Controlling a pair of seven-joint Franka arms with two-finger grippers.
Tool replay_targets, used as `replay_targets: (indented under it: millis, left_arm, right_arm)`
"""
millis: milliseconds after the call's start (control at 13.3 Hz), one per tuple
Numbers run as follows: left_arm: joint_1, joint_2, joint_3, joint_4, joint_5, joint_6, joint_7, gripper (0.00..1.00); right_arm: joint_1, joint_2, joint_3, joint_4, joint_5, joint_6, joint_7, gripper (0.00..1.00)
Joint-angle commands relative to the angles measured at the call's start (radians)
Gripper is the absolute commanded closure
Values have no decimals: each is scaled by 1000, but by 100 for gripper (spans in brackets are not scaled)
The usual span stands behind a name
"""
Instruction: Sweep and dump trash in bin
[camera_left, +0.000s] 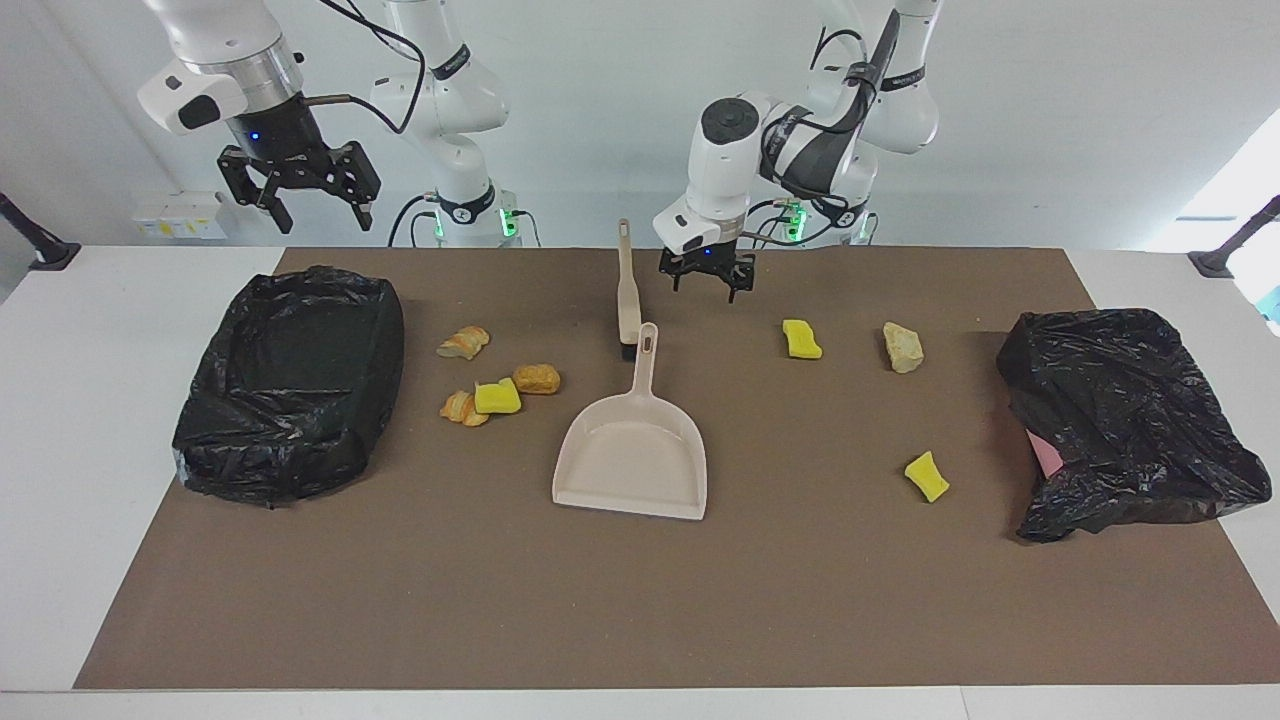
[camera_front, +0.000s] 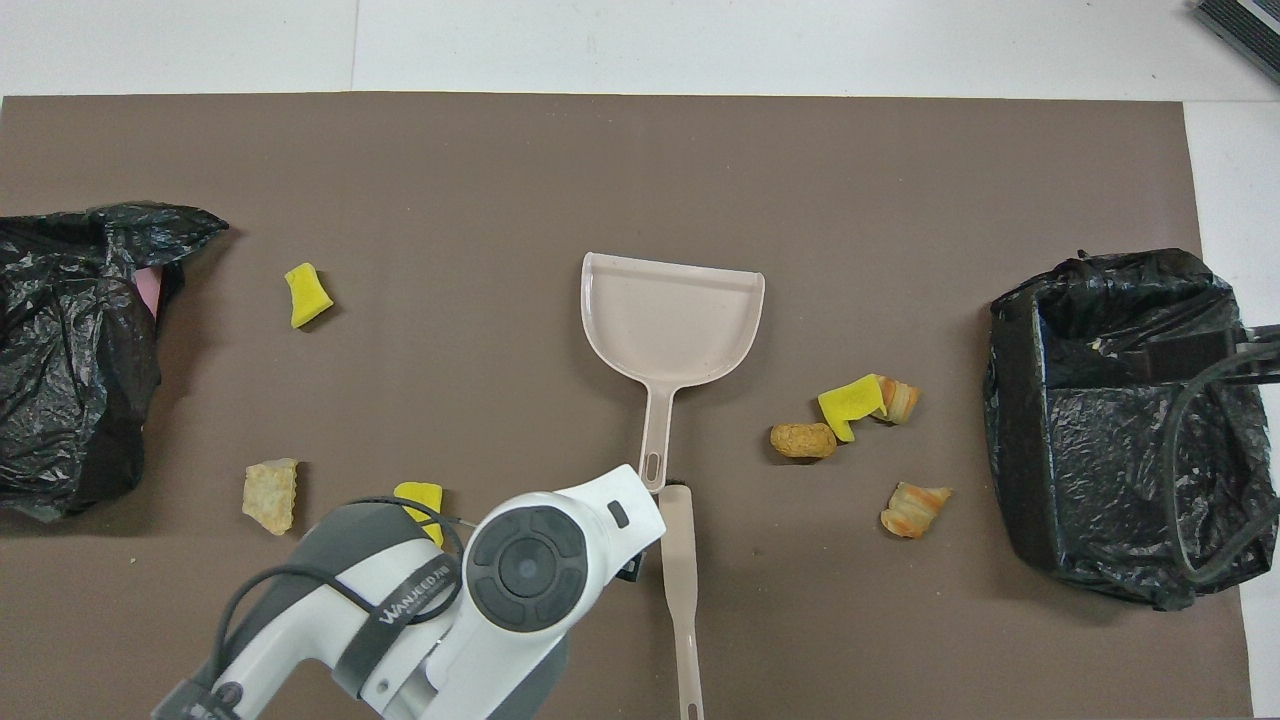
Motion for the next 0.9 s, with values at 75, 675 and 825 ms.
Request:
replay_targets:
  millis: [75,675,825]
  left_arm:
    - [-163,-4,19,-64,-4,106,-184,0]
    - [-358,153,21,-58,-6,286,-392,0]
    - [-358,167,22,-51,-4,295,-412,0]
  right_arm:
    - [-4,-22,-2,-22,-7,-13,-56,0]
    - [-4,-27,0,-29,-9,-13,-62,0]
    - [-4,-27,-2,-29,-9,-13,-63,0]
